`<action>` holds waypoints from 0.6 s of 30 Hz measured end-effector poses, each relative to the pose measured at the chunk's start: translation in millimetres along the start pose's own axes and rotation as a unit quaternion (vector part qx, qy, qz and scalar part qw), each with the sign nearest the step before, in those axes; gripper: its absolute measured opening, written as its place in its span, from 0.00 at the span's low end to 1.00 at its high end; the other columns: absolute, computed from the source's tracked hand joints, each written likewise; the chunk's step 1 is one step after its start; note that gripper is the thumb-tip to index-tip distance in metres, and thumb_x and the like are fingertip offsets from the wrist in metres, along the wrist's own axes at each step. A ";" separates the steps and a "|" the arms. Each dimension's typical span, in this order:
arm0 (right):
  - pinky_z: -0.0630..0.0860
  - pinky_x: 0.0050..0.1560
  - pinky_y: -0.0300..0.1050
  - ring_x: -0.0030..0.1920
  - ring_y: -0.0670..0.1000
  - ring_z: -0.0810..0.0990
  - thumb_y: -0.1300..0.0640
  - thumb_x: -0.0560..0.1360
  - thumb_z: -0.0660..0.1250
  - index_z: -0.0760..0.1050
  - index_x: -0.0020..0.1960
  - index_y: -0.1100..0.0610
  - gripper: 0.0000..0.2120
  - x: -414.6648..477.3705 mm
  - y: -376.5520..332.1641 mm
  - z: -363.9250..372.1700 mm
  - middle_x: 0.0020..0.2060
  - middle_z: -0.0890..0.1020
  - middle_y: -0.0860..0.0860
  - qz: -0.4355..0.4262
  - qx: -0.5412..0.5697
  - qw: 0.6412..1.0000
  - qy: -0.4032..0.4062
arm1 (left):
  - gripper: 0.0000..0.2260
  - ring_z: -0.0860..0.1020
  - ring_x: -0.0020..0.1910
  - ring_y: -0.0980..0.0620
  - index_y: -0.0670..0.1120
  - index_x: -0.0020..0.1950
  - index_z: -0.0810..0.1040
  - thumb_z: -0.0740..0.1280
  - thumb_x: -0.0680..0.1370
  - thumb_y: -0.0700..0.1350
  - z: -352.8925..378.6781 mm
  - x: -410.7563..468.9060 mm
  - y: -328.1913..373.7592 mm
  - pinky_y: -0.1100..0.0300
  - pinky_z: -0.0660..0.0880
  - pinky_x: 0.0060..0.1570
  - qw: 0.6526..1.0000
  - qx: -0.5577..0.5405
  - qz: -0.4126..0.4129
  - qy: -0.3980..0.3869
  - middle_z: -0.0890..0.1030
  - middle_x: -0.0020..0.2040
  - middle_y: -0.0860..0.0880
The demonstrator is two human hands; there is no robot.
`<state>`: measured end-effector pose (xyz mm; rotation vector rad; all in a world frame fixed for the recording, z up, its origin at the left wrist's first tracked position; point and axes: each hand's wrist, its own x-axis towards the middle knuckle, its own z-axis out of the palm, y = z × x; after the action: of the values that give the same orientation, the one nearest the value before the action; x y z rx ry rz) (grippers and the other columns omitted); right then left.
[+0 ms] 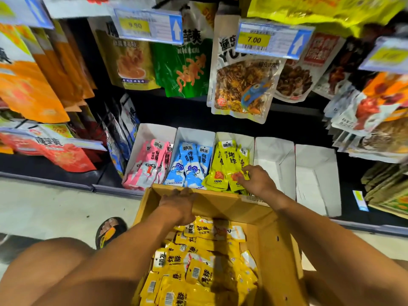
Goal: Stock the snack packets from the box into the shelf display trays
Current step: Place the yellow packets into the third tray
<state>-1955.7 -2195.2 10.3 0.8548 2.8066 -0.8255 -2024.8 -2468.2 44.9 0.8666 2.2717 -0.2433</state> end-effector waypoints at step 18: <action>0.70 0.66 0.47 0.69 0.55 0.72 0.44 0.74 0.72 0.75 0.68 0.48 0.24 -149.3 -13.7 23.6 0.68 0.74 0.54 -0.032 -0.017 0.998 -0.056 | 0.32 0.51 0.83 0.43 0.57 0.83 0.52 0.58 0.82 0.64 94.7 -92.0 -10.5 0.39 0.52 0.79 0.994 -0.024 0.009 0.107 0.52 0.84 0.49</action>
<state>-1839.4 -2290.4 32.2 0.6933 2.7539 -0.8054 -1930.9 -2560.9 34.1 0.9266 2.4548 -0.0898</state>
